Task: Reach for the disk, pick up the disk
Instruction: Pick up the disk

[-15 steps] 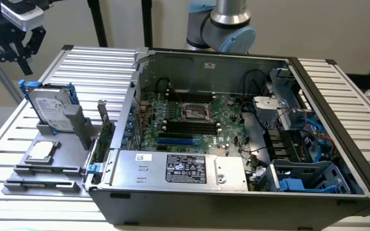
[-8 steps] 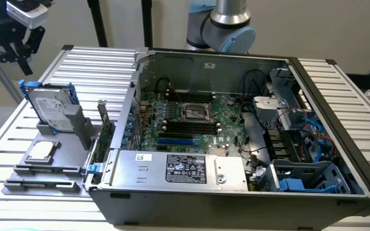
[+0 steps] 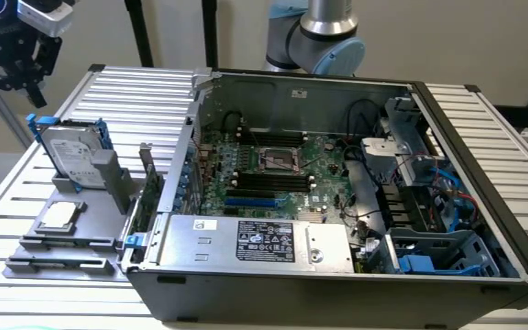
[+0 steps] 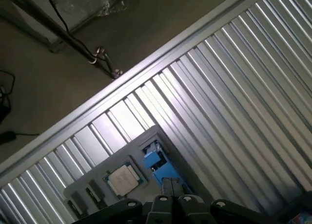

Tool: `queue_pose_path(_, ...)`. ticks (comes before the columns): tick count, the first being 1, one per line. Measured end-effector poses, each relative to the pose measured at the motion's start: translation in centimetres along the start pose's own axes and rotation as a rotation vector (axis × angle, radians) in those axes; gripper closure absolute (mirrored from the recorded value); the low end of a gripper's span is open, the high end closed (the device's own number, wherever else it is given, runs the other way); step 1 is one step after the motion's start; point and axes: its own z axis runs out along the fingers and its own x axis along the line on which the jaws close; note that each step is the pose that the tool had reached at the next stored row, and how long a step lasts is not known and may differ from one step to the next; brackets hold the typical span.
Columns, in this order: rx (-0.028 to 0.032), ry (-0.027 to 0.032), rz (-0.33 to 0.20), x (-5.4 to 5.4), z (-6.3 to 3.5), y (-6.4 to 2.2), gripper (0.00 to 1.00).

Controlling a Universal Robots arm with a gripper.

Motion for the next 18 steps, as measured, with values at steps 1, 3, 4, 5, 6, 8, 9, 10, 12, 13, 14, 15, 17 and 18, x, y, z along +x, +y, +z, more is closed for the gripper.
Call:
queue_pose_path(1, 0.0000, 0.0007, -0.019, 0.00, 0.00, 0.00, 0.89)
queue_pose_path(3, 0.0000, 0.0021, -0.055, 0.00, 0.00, 0.00, 0.89)
queue_pose_path(4, 0.0000, 0.0027, -0.073, 0.00, 0.00, 0.00, 0.89)
queue_pose_path(5, 0.0000, 0.0034, -0.091, 0.00, 0.00, 0.00, 0.89)
queue_pose_path(6, 0.0001, 0.0040, -0.109, 0.00, 0.00, 0.00, 0.89)
queue_pose_path(8, 0.0000, 0.0054, -0.146, 0.00, 0.00, 0.00, 0.89)
queue_pose_path(9, 0.0001, 0.0062, -0.165, 0.00, 0.00, 0.00, 0.89)
queue_pose_path(10, 0.0001, 0.0068, -0.183, 0.00, 0.00, 0.00, 0.89)
queue_pose_path(12, 0.0001, 0.0082, -0.218, 0.00, 0.00, 0.00, 0.89)
queue_pose_path(13, 0.0001, 0.0088, -0.236, 0.00, 0.00, 0.00, 0.89)
queue_pose_path(14, 0.0001, 0.0095, -0.254, 0.00, 0.00, 0.00, 0.89)
queue_pose_path(15, 0.0002, 0.0102, -0.273, 0.00, 0.00, 0.00, 0.89)
queue_pose_path(17, 0.0001, 0.0116, -0.310, 0.00, 0.00, 0.00, 0.89)
queue_pose_path(18, 0.0002, 0.0122, -0.328, 0.00, 0.00, 0.00, 0.89)
